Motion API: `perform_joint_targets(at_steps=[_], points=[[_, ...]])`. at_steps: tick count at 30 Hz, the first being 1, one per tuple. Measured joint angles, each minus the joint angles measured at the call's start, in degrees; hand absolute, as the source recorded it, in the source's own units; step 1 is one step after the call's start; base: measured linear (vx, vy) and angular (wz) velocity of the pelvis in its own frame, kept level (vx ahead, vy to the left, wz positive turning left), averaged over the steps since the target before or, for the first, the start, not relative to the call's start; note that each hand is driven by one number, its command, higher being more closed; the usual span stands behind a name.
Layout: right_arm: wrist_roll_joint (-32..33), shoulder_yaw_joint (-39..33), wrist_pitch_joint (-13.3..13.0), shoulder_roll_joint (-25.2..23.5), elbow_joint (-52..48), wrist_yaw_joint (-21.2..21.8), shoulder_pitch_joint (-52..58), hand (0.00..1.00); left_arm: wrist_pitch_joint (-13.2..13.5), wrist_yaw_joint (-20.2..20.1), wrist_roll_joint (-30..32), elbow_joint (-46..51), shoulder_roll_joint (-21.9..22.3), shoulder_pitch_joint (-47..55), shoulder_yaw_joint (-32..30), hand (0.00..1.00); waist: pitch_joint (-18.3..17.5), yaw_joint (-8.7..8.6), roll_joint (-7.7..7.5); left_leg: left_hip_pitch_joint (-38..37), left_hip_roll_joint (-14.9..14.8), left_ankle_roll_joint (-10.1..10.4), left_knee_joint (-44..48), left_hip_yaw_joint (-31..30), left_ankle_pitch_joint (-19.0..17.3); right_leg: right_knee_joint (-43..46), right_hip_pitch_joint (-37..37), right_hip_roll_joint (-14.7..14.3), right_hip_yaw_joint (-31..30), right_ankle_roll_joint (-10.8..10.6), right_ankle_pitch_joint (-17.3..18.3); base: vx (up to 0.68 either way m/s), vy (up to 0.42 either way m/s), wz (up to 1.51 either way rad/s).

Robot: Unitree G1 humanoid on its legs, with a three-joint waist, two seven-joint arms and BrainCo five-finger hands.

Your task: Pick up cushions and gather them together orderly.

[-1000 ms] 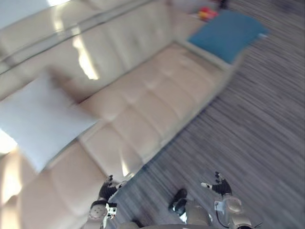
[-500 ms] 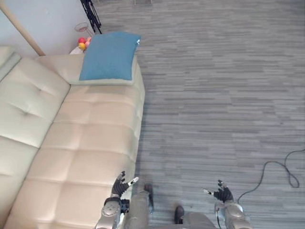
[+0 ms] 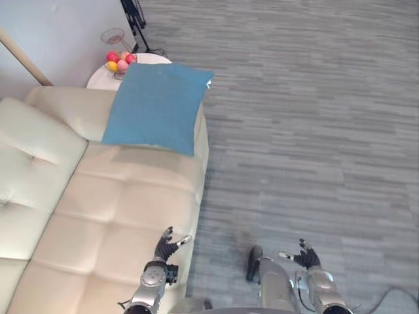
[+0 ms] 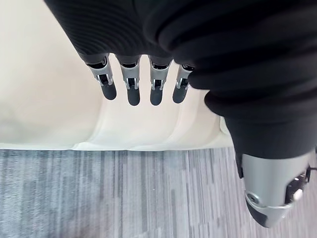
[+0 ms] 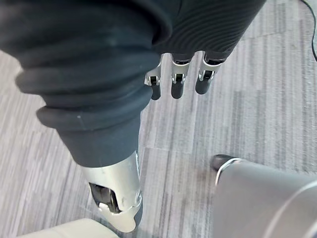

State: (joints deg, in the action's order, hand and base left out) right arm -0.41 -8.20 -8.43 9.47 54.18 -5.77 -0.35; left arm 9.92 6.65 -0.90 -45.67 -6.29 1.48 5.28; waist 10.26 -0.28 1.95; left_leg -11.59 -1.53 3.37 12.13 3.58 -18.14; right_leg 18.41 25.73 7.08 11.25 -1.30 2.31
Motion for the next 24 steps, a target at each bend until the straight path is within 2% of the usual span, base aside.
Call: perform_joint_targets(at_steps=[1, 2, 3, 4, 5, 6, 7, 8, 9, 10, 11, 12, 13, 14, 15, 16, 17, 18, 19, 20, 21, 22, 23, 24], points=[[0.0, 0.1, 0.0, 0.2, -0.1, 0.3, 1.0, 0.00, 0.0, 0.0, 0.1, -1.6, 0.2, 0.8, -0.5, 0.00, -0.6, -0.64, 0.23, -1.4, -0.6, 1.4, 2.2, -1.1, -1.3, 5.3, 0.7, 0.1, -1.5, 0.0, -4.0, 0.76, -0.208, 0.43], [0.0, 0.2, 0.2, 0.5, -0.1, 0.6, 1.3, 0.00, -0.1, 0.0, 0.1, -2.2, 0.8, 0.8, -0.8, 0.00, -1.3, -0.69, 1.39, 0.5, -2.5, 2.7, 7.7, -1.2, -0.6, 9.7, 1.3, -0.5, 0.0, 1.5, -0.5, 0.88, -0.255, 0.31], [0.0, 0.2, 0.1, 0.5, -1.0, 0.8, 1.1, 0.00, -0.1, -0.1, 0.0, -2.3, 1.4, 1.0, -0.8, 0.00, -1.2, -0.89, 1.87, 4.6, -3.9, 3.8, 17.4, -1.0, 2.3, 10.5, -0.1, -1.0, 0.9, 1.5, 2.8, 0.56, -0.142, 0.07], [0.0, 0.2, 0.1, 0.6, -1.4, 0.9, 1.0, 0.00, -0.1, -0.2, 0.0, -2.3, 1.9, 0.9, -0.8, 0.00, -1.0, -0.83, 2.26, 7.4, -5.0, 3.5, 24.0, -0.6, 5.9, 10.1, -1.5, -1.9, 1.4, 1.8, 4.1, 0.71, -0.220, -0.03], [0.1, 0.6, 0.1, 0.7, -1.5, 0.9, 0.6, 0.00, -0.1, -0.2, 0.0, -2.3, 2.7, 1.3, -1.2, 0.00, 0.0, 0.08, 2.91, 13.3, -8.9, 3.5, 38.8, 0.6, 14.4, 6.5, -7.2, -4.4, 1.7, 2.7, 5.4, 0.70, -0.197, -0.22], [0.5, 1.1, 0.1, 0.6, -1.5, 0.7, 0.6, 0.00, -0.1, -0.2, 0.0, -2.3, 2.8, 1.2, -1.2, 0.00, 0.4, 0.85, 2.69, 17.0, -11.2, 0.4, 48.0, 2.7, 11.1, 3.0, -12.5, -6.2, 1.4, 3.1, 5.8, 0.83, -0.210, -0.37], [0.9, 1.5, 0.0, 0.4, -1.6, 0.7, 0.5, 0.00, -0.1, -0.2, -0.2, -2.1, 2.7, 1.1, -1.2, 0.00, 1.1, 1.47, 1.45, 19.7, -11.5, -0.1, 51.8, 3.8, 8.5, 0.1, -17.2, -6.4, 0.6, 3.3, 5.9, 0.77, -0.106, -0.35], [1.2, 1.5, -0.2, 0.3, -1.7, 0.6, 0.2, 0.00, 0.0, -0.2, -0.3, -1.9, 2.6, 1.3, -1.1, 0.00, 1.3, 2.19, 0.19, 23.2, -10.4, -0.8, 51.6, 5.5, 6.7, -3.5, -21.8, -5.8, -0.3, 3.3, 5.9, 0.61, -0.050, -0.28], [1.8, 1.4, -0.2, 0.3, -1.7, 0.5, 0.0, 0.00, 0.0, -0.3, -0.5, -1.7, 2.6, 1.4, -1.0, 0.00, 1.3, 2.68, -0.35, 25.6, -9.6, -0.9, 49.6, 6.5, 5.8, -5.7, -24.2, -5.4, -0.6, 3.3, 5.9, 0.70, -0.023, -0.28], [2.2, 1.2, -0.2, 0.4, -1.7, 0.4, -0.7, 0.00, 0.0, -0.2, -0.7, -1.2, 2.7, 1.5, -1.2, 0.00, 1.4, 2.99, -0.64, 29.2, -8.5, -1.7, 44.0, 7.7, 4.7, -8.6, -27.1, -4.8, -1.2, 3.3, 5.9, 0.43, 0.025, -0.35], [2.2, 0.4, -0.2, 0.5, -1.7, 0.4, -1.5, 0.00, 0.0, -0.2, -0.7, -0.7, 2.6, 1.5, -1.3, 0.00, 1.4, 3.38, -0.51, 32.2, -7.3, -1.5, 35.0, 8.5, 4.7, -10.7, -29.0, -4.2, -1.4, 2.4, 6.4, 0.52, 0.074, -0.39], [2.2, -0.1, -0.2, 0.6, -1.7, 0.3, -1.7, 0.00, 0.0, -0.2, -0.7, -0.6, 2.6, 1.5, -1.3, 0.00, 1.4, 3.87, -0.38, 32.8, -6.6, -0.8, 28.1, 9.4, 5.4, -11.4, -30.1, -3.8, -1.3, 1.2, 7.1, 0.52, 0.126, -0.40], [2.2, -0.2, -0.3, 1.7, -1.8, -0.2, -1.6, 0.00, 0.0, -0.2, -0.7, -0.6, 3.1, 2.2, -1.3, 0.00, 1.2, 4.43, 1.17, 32.7, -6.4, 1.0, 13.0, 10.8, 11.3, -12.6, -32.4, -5.0, -1.7, -1.4, 8.8, 0.53, 0.137, -0.27], [2.1, -0.2, -0.2, 1.7, -1.5, -0.3, -1.7, 0.00, -0.1, -0.2, -0.7, -1.0, 3.1, 2.7, -1.3, 0.00, 1.1, 4.53, 2.24, 32.5, -6.3, -6.1, 11.8, 11.3, 15.0, -12.7, -33.4, -5.2, -2.0, -2.4, 9.9, 0.54, 0.179, 0.06], [2.1, 0.0, 0.0, 0.4, -1.2, -0.4, -1.3, 0.00, -0.3, -0.1, -0.7, -1.7, 2.7, 2.5, -1.4, 0.00, 0.7, 4.18, 0.32, 31.3, -4.5, -6.3, 11.8, 12.1, 13.3, -12.2, -34.4, -2.8, -1.7, -2.6, 10.4, 0.56, 0.213, 0.32], [2.0, 0.2, -0.1, 0.1, -1.2, -0.2, -0.9, 0.00, -0.4, -0.3, -0.7, -1.6, 2.6, 2.6, -2.5, 0.00, 0.3, 4.32, -0.18, 30.9, -2.8, -7.8, 11.6, 11.9, 11.3, -8.2, -33.3, -1.6, -1.8, -3.1, 10.7, 0.55, 0.224, 0.41], [1.9, 0.2, -0.1, 0.0, -1.2, -0.2, -1.1, 0.00, -0.6, -0.3, -0.8, -1.6, 2.8, 2.7, -2.8, 0.00, 0.3, 4.32, -0.28, 30.7, -2.5, -8.6, 11.8, 11.6, 10.4, -5.0, -32.2, -0.8, -1.8, -3.6, 11.0, 0.53, 0.206, 0.41], [1.7, 0.2, -0.1, -0.1, -1.1, -0.2, -1.8, 0.00, -0.7, -0.3, -0.8, -1.7, 2.9, 3.1, -2.7, 0.00, 0.4, 4.21, -0.58, 29.4, -1.4, -8.9, 11.7, 11.3, 8.7, 4.8, -29.0, 0.7, -2.3, -5.0, 11.4, 0.50, 0.174, 0.51], [0.9, 0.2, -0.1, -0.3, -0.9, -0.2, -1.8, 0.00, -0.6, -0.3, -0.8, -1.6, 2.7, 3.6, -2.7, 0.00, 0.8, 4.21, -1.33, 26.7, 0.0, -9.0, 10.4, 10.6, 7.8, 17.3, -24.5, 2.6, -3.6, -9.8, 8.7, 0.48, 0.156, 0.56], [0.3, 0.2, 0.0, -0.5, -0.9, -0.1, -1.7, 0.00, -0.8, -0.3, -0.8, -1.7, 2.2, 3.7, -2.7, 0.00, 0.9, 4.19, -1.80, 25.0, 0.9, -9.2, 9.3, 9.9, 7.5, 24.0, -21.7, 3.5, -4.9, -14.0, 6.0, 0.45, 0.106, 0.65], [-0.2, 0.3, 0.0, -0.9, -0.9, -0.1, -1.7, 0.00, -1.0, -0.4, -0.8, -1.8, 1.5, 4.2, -2.5, 0.00, 1.2, 4.00, -2.24, 21.9, 1.8, -9.5, 7.9, 8.3, 7.0, 34.6, -18.0, 4.5, -5.9, -13.7, 5.1, 0.49, 0.037, 0.90], [-0.2, 0.4, 0.0, -1.1, -0.9, 0.0, -1.7, 0.00, -1.1, -0.3, -0.8, -1.9, 1.4, 4.9, -2.5, 0.00, 1.2, 3.70, -2.14, 18.6, 2.0, -9.5, 6.4, 6.3, 6.8, 40.2, -15.6, 5.5, -4.1, -10.8, 6.8, 0.40, 0.015, 0.96], [-0.2, 0.5, -0.1, -1.1, -0.9, 0.0, -1.7, 0.00, -1.1, -0.3, -0.8, -1.9, 1.3, 5.4, -2.5, 0.00, 1.2, 3.74, -2.10, 17.2, 2.0, -9.5, 5.6, 5.3, 6.8, 40.4, -14.8, 5.8, -2.9, -9.4, 7.6, 0.41, -0.058, 1.15], [-0.2, 1.4, -0.1, -0.9, -1.0, 0.0, -1.6, 0.00, -1.1, -0.2, -1.3, -1.8, 0.8, 5.4, -2.7, 0.00, 1.3, 3.75, -2.04, 14.6, 1.7, -9.1, 4.4, 2.4, 6.7, 37.1, -13.3, 5.6, -1.6, -7.6, 10.0, 0.23, -0.091, 1.17]])
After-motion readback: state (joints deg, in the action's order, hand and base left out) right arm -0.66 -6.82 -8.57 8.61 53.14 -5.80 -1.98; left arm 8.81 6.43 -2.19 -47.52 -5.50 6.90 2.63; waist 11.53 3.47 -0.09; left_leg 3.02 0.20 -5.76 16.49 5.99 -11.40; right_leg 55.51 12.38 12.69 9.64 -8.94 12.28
